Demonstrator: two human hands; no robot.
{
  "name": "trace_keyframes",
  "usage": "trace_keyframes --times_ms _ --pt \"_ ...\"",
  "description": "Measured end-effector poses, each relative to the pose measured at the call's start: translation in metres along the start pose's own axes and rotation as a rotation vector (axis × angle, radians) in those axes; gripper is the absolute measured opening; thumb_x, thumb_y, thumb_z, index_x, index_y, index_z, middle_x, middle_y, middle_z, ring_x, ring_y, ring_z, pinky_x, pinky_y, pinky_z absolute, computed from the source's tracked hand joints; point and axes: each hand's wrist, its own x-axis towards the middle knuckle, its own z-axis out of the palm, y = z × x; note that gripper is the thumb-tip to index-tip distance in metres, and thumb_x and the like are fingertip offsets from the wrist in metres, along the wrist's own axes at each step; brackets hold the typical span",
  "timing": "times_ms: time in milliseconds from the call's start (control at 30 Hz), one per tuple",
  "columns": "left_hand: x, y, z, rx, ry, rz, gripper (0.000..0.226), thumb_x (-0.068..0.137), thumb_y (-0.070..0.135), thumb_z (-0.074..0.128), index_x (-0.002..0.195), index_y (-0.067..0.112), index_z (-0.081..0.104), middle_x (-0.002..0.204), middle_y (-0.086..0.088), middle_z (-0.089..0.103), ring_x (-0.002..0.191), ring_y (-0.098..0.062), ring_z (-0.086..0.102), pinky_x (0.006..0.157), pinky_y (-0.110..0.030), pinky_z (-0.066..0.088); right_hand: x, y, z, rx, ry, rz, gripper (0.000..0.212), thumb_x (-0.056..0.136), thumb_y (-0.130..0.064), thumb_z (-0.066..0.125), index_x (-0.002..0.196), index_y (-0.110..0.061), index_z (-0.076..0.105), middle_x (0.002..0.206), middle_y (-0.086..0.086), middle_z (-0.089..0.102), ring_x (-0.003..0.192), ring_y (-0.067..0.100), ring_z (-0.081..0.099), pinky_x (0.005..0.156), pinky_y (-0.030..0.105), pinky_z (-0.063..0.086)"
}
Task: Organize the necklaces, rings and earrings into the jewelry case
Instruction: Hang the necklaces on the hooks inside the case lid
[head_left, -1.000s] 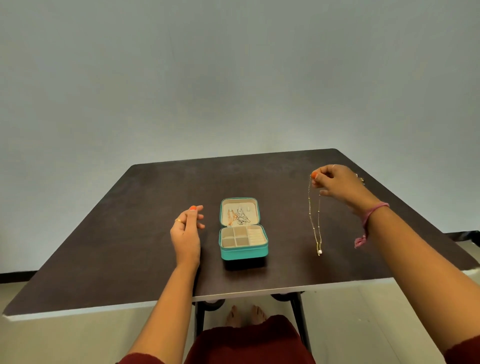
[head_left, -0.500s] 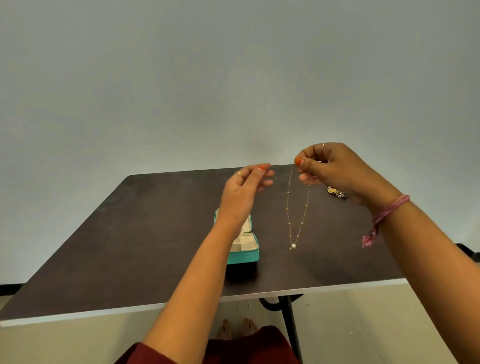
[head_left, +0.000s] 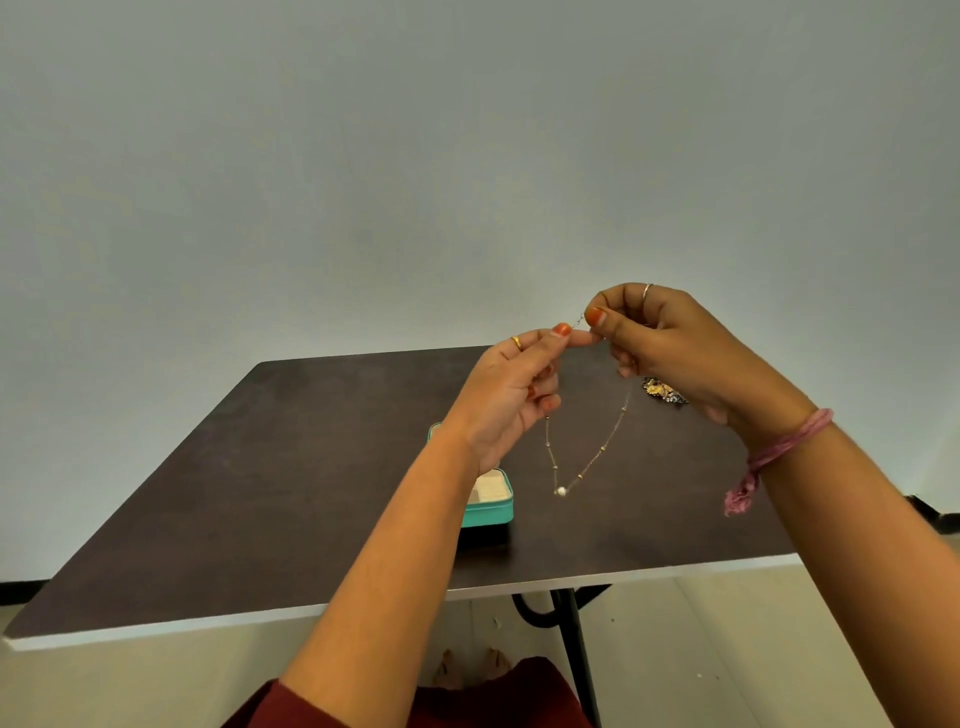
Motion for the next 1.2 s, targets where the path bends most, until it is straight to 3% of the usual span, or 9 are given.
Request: trace_keyframes --times_ms 167,333,467,600,767,900,1000,1100,1200 --pt "-0.001 0.008 -0.002 -0.048 0.018 0.039 0.021 0.097 0.019 0.049 0.094 0.008 0.066 0.059 0.006 0.033 0.051 -0.006 0.025 0.048 -0.019 0.024 -0.011 0.005 0.01 0.046 -0.021 -0.021 0.009 0.095 -0.024 0.054 0.095 -0.02 0.061 0.071 -0.009 0.064 0.058 0.011 0.038 0.054 0.025 0.033" --pt "-0.003 0.013 -0.002 -0.213 0.022 0.088 0.019 0.097 0.018 0.048 0.092 0.009 0.063 0.07 0.0 0.062 0.058 -0.007 0.055 0.059 -0.018 0.05 -0.022 0.009 0.024 0.125 0.047 -0.067 0.019 0.095 -0.017 0.054 0.108 -0.005 0.062 0.072 0.003 0.066 0.051 -0.001 0.05 0.053 0.009 0.037" --pt "-0.004 0.022 -0.005 -0.244 0.031 0.145 0.019 0.099 0.019 0.046 0.093 0.009 0.062 0.082 -0.004 0.071 0.073 -0.012 0.068 0.069 -0.023 0.057 -0.031 0.02 0.033 0.111 0.067 -0.112 0.02 0.094 -0.024 0.054 0.102 -0.012 0.067 0.075 0.003 0.072 0.049 0.016 0.032 0.047 0.023 0.028" --pt "-0.006 0.029 -0.007 -0.235 0.032 0.183 0.021 0.1 0.019 0.044 0.098 0.008 0.061 0.094 -0.008 0.073 0.088 -0.018 0.071 0.079 -0.028 0.058 -0.04 0.028 0.039 -0.138 0.072 -0.164 0.017 0.095 -0.026 0.053 0.101 -0.027 0.069 0.077 -0.005 0.072 0.051 0.009 0.042 0.052 0.028 0.037" --pt "-0.006 0.032 -0.006 -0.201 0.056 0.196 0.022 0.1 0.019 0.045 0.102 0.006 0.062 0.103 -0.011 0.072 0.099 -0.022 0.069 0.083 -0.029 0.057 -0.052 0.016 0.047 -0.426 0.034 -0.212 0.02 0.096 -0.02 0.053 0.108 -0.021 0.069 0.08 -0.011 0.067 0.068 -0.006 0.056 0.061 0.007 0.04" --pt "-0.008 0.025 -0.001 -0.171 0.056 0.19 0.022 0.1 0.018 0.045 0.102 0.004 0.062 0.103 -0.012 0.072 0.101 -0.023 0.069 0.085 -0.03 0.056 -0.061 -0.01 0.049 -0.606 -0.063 -0.263 0.029 0.098 -0.022 0.047 0.122 -0.018 0.063 0.098 -0.001 0.068 0.087 0.005 0.06 0.076 0.013 0.043" --pt "-0.009 0.022 0.001 -0.121 0.044 0.185 0.023 0.1 0.018 0.045 0.102 0.004 0.062 0.103 -0.011 0.072 0.1 -0.023 0.069 0.086 -0.031 0.056 -0.068 -0.025 0.051 -0.696 -0.131 -0.265 0.026 0.099 -0.025 0.045 0.113 -0.019 0.065 0.097 -0.002 0.066 0.087 0.012 0.06 0.078 0.026 0.047" --pt "-0.013 0.02 0.0 -0.017 -0.016 0.173 0.022 0.1 0.019 0.044 0.1 0.006 0.062 0.101 -0.009 0.073 0.092 -0.023 0.071 0.085 -0.035 0.056 -0.074 -0.04 0.043 -0.668 -0.047 -0.29 0.017 0.094 -0.028 0.054 0.097 -0.023 0.07 0.082 -0.015 0.063 0.071 0.002 0.057 0.065 0.015 0.043" --pt "-0.017 0.017 -0.003 0.086 -0.102 0.16 0.022 0.1 0.017 0.043 0.1 0.006 0.062 0.094 -0.005 0.073 0.087 -0.022 0.068 0.082 -0.037 0.056 -0.076 -0.046 0.032 -0.527 0.01 -0.24 0.013 0.088 -0.035 0.058 0.084 -0.031 0.07 0.068 -0.013 0.066 0.063 0.003 0.058 0.059 0.018 0.045"
